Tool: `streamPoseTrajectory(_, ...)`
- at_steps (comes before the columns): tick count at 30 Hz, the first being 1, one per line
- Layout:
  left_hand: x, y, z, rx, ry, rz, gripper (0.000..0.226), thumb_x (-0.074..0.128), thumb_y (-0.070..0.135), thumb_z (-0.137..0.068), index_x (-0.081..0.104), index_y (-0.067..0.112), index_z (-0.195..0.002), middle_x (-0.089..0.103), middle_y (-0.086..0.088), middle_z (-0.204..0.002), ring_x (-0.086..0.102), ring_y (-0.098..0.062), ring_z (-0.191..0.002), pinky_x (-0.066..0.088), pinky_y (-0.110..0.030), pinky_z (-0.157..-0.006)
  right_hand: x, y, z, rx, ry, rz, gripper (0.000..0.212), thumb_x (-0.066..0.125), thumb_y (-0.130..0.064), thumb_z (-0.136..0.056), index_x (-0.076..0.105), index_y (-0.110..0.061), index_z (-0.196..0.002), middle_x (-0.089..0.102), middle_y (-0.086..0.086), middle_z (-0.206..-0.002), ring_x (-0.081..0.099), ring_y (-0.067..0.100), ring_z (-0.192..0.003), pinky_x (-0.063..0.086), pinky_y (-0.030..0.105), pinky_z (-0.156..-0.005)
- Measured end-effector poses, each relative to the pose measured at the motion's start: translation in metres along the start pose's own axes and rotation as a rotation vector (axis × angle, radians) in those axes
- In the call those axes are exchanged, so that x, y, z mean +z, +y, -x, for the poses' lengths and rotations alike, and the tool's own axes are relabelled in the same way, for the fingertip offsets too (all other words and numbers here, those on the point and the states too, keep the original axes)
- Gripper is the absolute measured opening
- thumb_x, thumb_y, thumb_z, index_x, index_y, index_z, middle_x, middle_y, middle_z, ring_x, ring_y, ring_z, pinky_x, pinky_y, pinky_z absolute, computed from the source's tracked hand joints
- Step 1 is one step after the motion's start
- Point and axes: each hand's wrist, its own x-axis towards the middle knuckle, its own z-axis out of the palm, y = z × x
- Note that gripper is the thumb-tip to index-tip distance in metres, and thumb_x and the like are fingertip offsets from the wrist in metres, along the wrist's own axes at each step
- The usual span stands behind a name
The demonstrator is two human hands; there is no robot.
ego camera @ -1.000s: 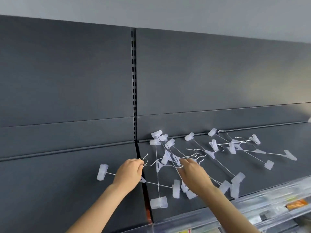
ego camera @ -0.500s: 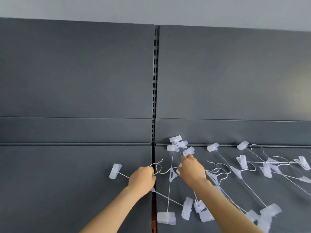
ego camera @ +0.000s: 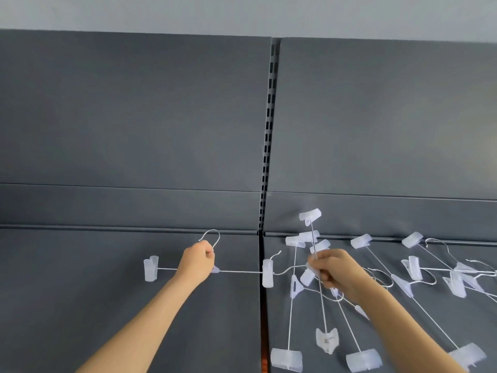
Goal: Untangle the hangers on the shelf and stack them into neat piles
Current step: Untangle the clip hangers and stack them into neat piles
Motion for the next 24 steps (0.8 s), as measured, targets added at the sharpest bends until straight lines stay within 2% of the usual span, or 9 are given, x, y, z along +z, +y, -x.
streamPoseTrajectory(3,-0.005,-0.005,-0.012,0.011,-0.019,-0.008,0.027,0.036,0.002,-0.09,0.046,0.017,-0.07,0.055,0.0,-0.07,0.053,0.0,-0.053,0.03,-0.017,-0.047,0.01,0.0,-0.001,-0.006,0.039,-0.082,0.018,0.047,0.007,-0.084,0.056,-0.003,-0.073,0.038,0.002,-0.046,0.029,0.011,-0.04,0.024,0.019,-0.039)
streamPoseTrajectory(6,-0.008,-0.008,-0.019,0.001,-0.022,-0.031,0.022,0.035,-0.002,-0.088,0.048,0.013,-0.076,0.052,0.0,-0.069,0.063,-0.015,-0.065,0.031,-0.02,-0.049,0.015,0.001,-0.003,-0.051,0.138,-0.113,0.021,0.046,0.008,-0.083,0.055,-0.001,-0.067,0.035,0.0,-0.042,0.027,0.011,-0.038,0.022,0.018,-0.036)
streamPoseTrajectory(9,-0.008,-0.008,-0.021,-0.011,-0.044,-0.06,0.021,0.032,-0.002,-0.087,0.044,0.013,-0.077,0.052,0.003,-0.066,0.069,-0.019,-0.077,0.031,-0.022,-0.046,0.017,0.002,-0.003,-0.088,0.207,-0.091,0.032,0.043,0.01,-0.081,0.05,-0.005,-0.054,0.033,-0.005,-0.034,0.024,0.01,-0.033,0.022,0.017,-0.032)
streamPoseTrajectory(11,-0.006,-0.009,-0.021,-0.024,-0.052,-0.068,0.02,0.032,-0.001,-0.088,0.045,0.013,-0.08,0.054,0.003,-0.065,0.07,-0.025,-0.082,0.032,-0.025,-0.046,0.021,0.002,-0.001,-0.088,0.21,-0.098,0.027,0.043,0.01,-0.081,0.051,-0.003,-0.06,0.034,-0.006,-0.035,0.024,0.01,-0.035,0.022,0.017,-0.033)
streamPoseTrajectory(16,0.006,-0.004,-0.018,-0.012,-0.052,-0.003,0.014,0.036,0.007,-0.094,0.049,0.013,-0.099,0.062,-0.013,-0.103,0.07,-0.026,-0.083,0.044,-0.029,-0.067,0.036,0.002,0.004,-0.051,0.132,-0.232,0.023,0.047,0.006,-0.084,0.05,-0.009,-0.066,0.035,0.002,-0.051,0.027,0.013,-0.045,0.023,0.018,-0.038)
streamPoseTrajectory(18,0.007,-0.004,-0.017,-0.002,-0.034,0.015,0.028,0.038,0.009,-0.095,0.049,0.008,-0.121,0.058,-0.014,-0.117,0.063,-0.023,-0.079,0.041,-0.027,-0.073,0.045,0.002,0.005,-0.035,0.097,-0.308,0.023,0.047,0.004,-0.087,0.052,-0.008,-0.068,0.041,0.003,-0.048,0.031,0.013,-0.043,0.027,0.019,-0.038)
streamPoseTrajectory(20,0.002,-0.005,-0.015,0.029,0.036,0.018,0.033,0.038,0.009,-0.095,0.049,0.005,-0.126,0.054,-0.014,-0.122,0.058,-0.025,-0.089,0.039,-0.027,-0.078,0.054,0.0,0.006,-0.017,0.065,-0.373,0.02,0.047,0.002,-0.089,0.054,-0.006,-0.071,0.046,0.003,-0.048,0.036,0.013,-0.042,0.032,0.02,-0.037)
streamPoseTrajectory(22,-0.007,-0.006,-0.009,0.072,0.093,0.047,0.03,0.038,0.007,-0.094,0.057,0.004,-0.116,0.057,-0.01,-0.109,0.054,-0.025,-0.093,0.04,-0.026,-0.074,0.062,-0.001,0.007,0.001,0.039,-0.416,0.018,0.048,0.001,-0.089,0.055,-0.005,-0.074,0.049,0.004,-0.049,0.039,0.013,-0.041,0.035,0.02,-0.037)
streamPoseTrajectory(24,-0.016,-0.004,0.002,0.12,0.071,0.118,0.024,0.038,0.007,-0.092,0.062,0.009,-0.092,0.058,-0.002,-0.082,0.054,-0.016,-0.076,0.036,-0.017,-0.057,0.071,-0.003,0.009,0.015,0.019,-0.439,0.017,0.049,0.001,-0.09,0.056,-0.004,-0.074,0.052,0.005,-0.051,0.043,0.013,-0.04,0.039,0.02,-0.039)
